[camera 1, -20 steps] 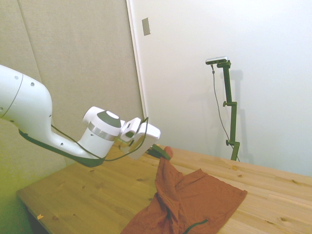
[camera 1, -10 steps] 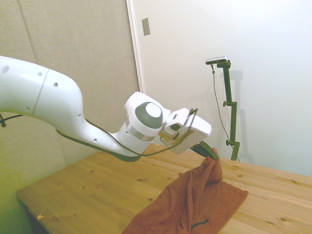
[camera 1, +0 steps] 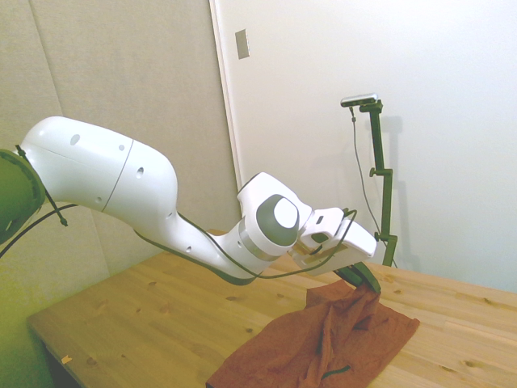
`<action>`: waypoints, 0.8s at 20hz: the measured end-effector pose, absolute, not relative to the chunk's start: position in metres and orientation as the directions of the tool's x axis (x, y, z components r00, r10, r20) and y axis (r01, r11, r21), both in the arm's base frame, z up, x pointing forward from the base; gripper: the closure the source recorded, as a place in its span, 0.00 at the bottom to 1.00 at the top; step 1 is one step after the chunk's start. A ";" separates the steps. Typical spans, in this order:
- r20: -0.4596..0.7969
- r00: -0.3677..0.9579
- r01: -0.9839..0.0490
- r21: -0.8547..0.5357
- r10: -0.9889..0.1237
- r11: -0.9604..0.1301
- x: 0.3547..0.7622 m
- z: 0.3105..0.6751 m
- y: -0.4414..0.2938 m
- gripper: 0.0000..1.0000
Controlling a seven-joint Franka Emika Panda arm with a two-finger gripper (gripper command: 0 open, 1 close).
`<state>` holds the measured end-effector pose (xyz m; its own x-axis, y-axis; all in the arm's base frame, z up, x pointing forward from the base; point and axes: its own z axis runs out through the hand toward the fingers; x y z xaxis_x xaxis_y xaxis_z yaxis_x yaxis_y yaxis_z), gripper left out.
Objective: Fold the shorts
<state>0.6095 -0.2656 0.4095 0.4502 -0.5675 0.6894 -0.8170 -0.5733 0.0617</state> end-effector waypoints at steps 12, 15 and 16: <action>0.657 0.380 -0.837 -0.054 -0.651 -0.544 0.611 0.500 -0.299 0.00; 0.542 0.430 -0.831 -0.074 -0.722 -0.551 0.597 0.512 -0.279 0.00; 0.489 0.451 -0.832 -0.073 -0.746 -0.550 0.589 0.509 -0.266 0.00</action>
